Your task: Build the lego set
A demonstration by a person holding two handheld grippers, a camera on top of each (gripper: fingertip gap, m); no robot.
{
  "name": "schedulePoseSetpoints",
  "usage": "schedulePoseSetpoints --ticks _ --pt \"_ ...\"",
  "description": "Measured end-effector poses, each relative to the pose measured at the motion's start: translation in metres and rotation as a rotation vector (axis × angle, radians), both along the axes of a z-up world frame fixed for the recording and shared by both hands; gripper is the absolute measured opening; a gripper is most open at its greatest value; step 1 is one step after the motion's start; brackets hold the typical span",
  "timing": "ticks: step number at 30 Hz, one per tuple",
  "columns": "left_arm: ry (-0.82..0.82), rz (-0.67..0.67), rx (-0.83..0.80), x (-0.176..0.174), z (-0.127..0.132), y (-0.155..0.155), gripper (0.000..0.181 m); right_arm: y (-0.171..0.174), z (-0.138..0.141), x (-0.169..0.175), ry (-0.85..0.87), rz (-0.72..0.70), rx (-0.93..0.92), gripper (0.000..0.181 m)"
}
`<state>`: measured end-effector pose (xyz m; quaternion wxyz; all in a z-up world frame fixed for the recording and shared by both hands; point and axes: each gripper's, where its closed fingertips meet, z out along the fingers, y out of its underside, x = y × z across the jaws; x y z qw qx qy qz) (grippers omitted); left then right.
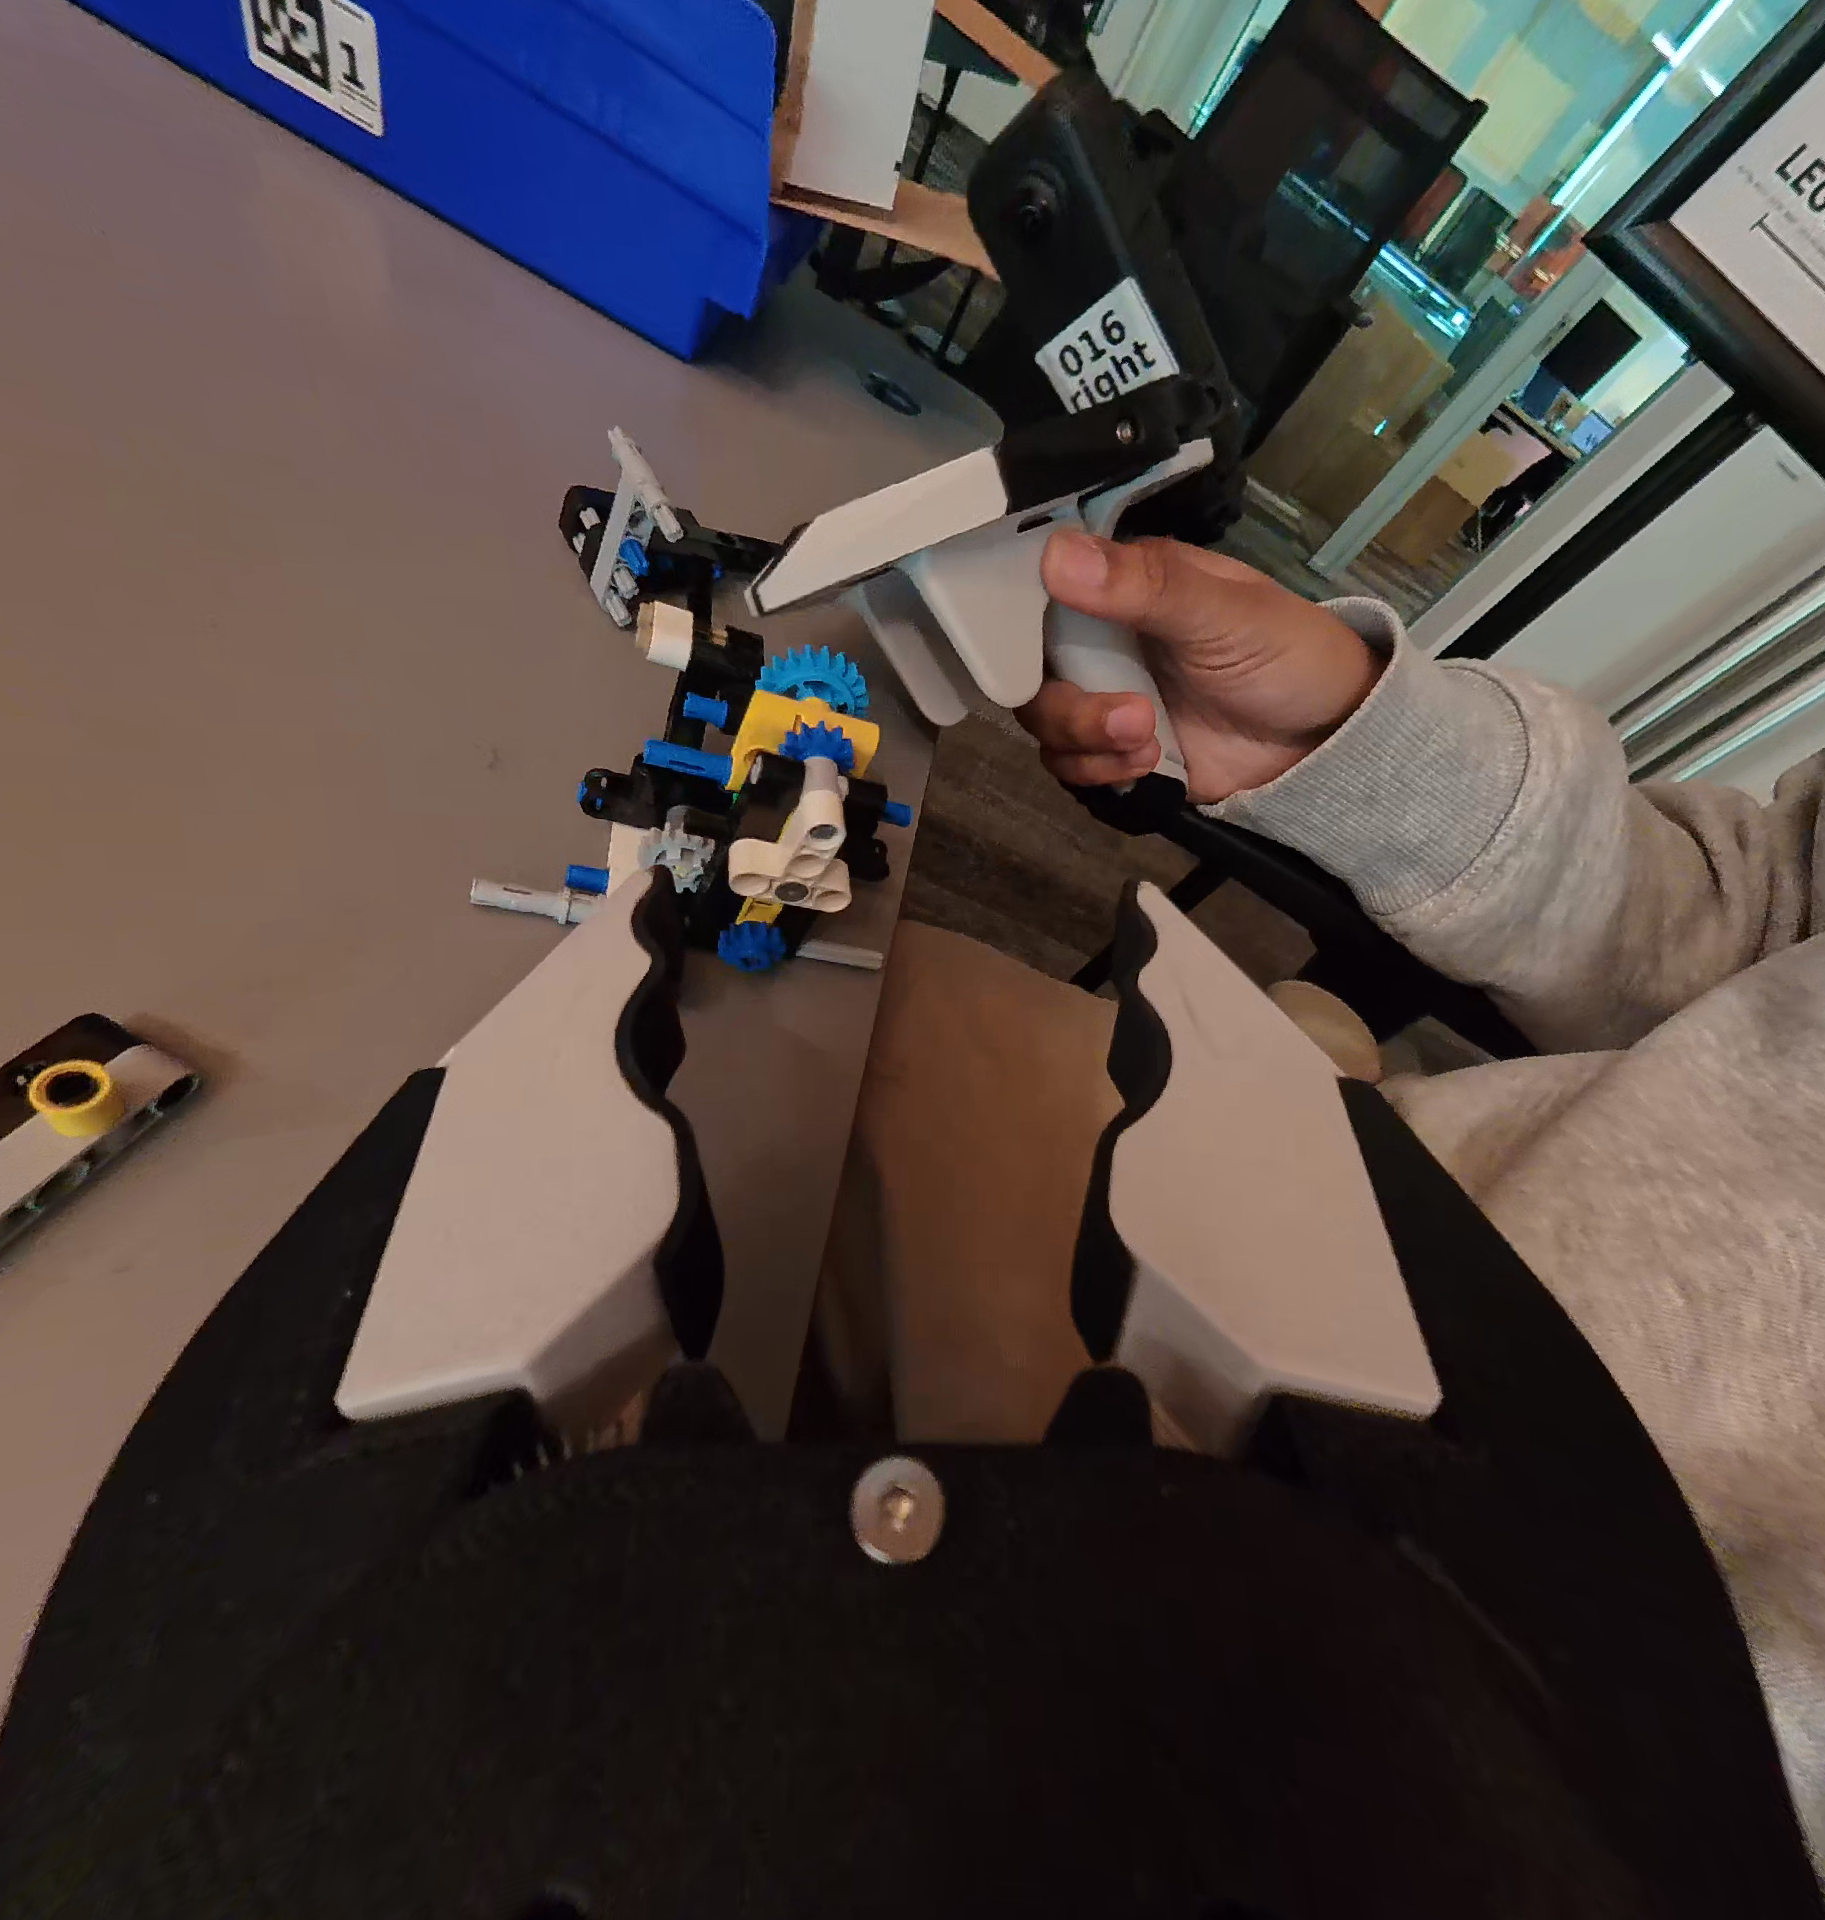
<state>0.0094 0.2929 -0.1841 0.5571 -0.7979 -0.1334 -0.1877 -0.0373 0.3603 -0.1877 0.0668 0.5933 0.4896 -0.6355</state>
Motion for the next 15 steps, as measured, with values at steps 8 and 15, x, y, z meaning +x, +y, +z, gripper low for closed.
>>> schedulePoseSetpoints --ticks 8,15 --pt "0.071 0.030 0.177 -0.002 0.026 -0.007 0.060 -0.015 0.046 0.021 0.343 0.103 0.251 0.014" --pt "0.379 0.125 0.186 -0.011 0.037 -0.016 0.061 -0.035 0.047 0.030 0.564 0.098 0.810 0.017"
